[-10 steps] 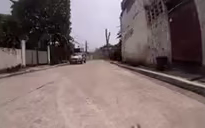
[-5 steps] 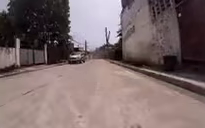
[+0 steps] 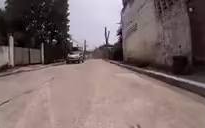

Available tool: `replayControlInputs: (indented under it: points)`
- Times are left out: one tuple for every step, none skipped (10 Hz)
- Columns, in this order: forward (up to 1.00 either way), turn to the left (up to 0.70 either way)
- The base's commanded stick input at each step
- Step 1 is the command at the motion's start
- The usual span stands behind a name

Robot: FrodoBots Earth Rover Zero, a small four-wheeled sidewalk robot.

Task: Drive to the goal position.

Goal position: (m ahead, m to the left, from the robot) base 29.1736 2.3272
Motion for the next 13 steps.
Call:
replayControlInputs:
  points:
    - [1.0, 0.0]
    - [1.0, 0.0]
    - [1.0, 0.0]
    - [1.0, 0.0]
    - [1.0, 0.0]
    - [1.0, 0.0]
    - [1.0, 0.0]
    - [1.0, 0.0]
    - [1.0, 0.0]
    - [1.0, 0.0]
    - [1.0, 0.0]
    - [1.0, 0.0]
    - [1.0, 0.0]
